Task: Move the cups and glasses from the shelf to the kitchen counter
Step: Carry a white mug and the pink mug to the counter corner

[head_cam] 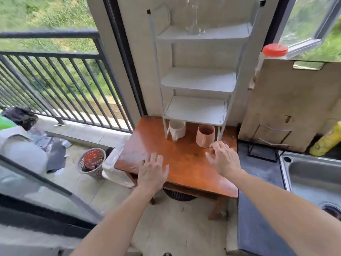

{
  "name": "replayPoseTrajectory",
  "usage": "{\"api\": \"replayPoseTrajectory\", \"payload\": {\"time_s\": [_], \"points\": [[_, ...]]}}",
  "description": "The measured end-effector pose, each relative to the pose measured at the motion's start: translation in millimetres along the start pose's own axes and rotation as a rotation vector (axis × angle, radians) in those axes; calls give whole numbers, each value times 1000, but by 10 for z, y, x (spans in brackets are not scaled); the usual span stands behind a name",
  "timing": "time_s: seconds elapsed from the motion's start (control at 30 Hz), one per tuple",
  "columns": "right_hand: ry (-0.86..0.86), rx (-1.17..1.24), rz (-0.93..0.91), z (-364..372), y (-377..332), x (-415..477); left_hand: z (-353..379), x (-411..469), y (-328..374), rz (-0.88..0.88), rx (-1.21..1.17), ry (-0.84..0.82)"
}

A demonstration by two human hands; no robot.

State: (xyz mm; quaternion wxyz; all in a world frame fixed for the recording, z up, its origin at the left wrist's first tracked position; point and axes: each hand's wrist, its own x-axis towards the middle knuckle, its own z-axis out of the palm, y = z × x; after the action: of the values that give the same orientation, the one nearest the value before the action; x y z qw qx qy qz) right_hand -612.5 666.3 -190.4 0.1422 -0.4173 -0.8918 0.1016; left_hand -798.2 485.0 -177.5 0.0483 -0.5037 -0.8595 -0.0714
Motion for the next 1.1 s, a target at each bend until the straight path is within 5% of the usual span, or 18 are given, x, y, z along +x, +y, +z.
{"api": "replayPoseTrajectory", "payload": {"time_s": [0.37,0.6,0.9,1.1], "points": [[-6,87,422,892,-20,861,1032,1477,-277,41,-187,-203],[32,277,707,1338,-2,1222,1490,2091,-169,-116,-480,-333],[60,416,762,1496,82,1263,1660,2307,-42,-257,-744,-350],[63,441,769,1338,42,949,1547,2080,-138,-244,-708,-364]]}}
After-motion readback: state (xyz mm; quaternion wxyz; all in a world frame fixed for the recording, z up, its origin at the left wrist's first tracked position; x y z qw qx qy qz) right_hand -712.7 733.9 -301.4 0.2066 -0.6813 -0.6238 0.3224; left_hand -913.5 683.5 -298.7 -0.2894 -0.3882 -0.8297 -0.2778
